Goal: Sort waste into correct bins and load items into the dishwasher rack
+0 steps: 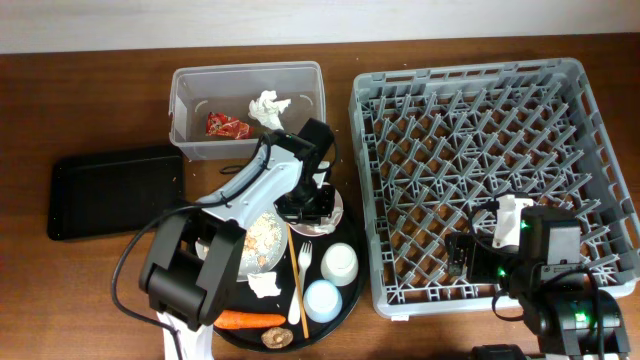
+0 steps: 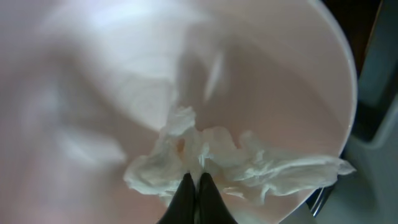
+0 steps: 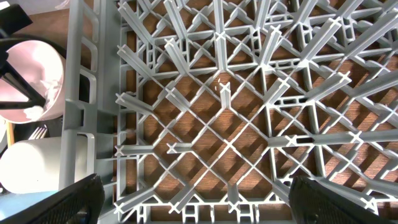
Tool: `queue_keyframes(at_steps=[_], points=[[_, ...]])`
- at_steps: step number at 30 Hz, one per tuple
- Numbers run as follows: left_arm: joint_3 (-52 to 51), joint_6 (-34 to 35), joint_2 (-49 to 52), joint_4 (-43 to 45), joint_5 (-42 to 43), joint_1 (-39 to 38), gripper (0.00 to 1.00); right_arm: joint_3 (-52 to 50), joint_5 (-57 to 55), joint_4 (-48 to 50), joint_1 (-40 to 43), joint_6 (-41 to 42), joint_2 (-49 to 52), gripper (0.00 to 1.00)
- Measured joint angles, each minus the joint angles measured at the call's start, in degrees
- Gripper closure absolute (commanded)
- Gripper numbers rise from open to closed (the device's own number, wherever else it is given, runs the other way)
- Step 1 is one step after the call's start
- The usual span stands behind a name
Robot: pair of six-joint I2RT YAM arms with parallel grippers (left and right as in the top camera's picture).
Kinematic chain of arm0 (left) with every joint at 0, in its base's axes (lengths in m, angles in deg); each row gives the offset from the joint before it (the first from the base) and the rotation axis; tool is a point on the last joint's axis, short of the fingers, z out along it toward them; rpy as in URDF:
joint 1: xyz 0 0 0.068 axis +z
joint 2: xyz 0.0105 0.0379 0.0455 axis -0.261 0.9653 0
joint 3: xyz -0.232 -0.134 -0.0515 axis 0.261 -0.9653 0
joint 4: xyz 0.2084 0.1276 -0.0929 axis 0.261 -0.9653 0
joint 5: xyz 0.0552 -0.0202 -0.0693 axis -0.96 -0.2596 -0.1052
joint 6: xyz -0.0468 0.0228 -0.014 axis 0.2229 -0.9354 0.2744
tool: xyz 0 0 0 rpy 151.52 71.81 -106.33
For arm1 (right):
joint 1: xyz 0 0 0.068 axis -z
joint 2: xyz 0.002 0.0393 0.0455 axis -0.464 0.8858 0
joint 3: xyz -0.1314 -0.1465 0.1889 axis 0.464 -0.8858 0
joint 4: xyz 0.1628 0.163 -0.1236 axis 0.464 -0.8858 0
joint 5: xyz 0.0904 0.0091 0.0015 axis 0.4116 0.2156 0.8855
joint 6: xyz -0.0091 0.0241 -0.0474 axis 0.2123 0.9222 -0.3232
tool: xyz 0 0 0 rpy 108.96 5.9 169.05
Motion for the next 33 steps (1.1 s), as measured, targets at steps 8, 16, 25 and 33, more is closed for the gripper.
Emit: queue_keyframes(at_steps=[8,16,25,33], points=[[17.75,-2.01,0.15,-11.45,-0.26,4.31,0.99,0.0,0.0,0.04,0.0,0.0,0.0,0.02],[30.03,-3.78,0.13,3.32,-17.88,13.22,1.0,0.0,0.02,-0.04,0.0,-0.02,0.0,0.02],[30.95,-4.37,5.4,-0.74,-20.44,17.92,0.27,0.0,0.0,0.0,0.0,0.02,0.02,0.02],[32.48,-4.37,-3.89,-25.88,-19.08,17.97,0.18,0.0,0.0,-0.02,0.0,0.0,0.0,0.02]])
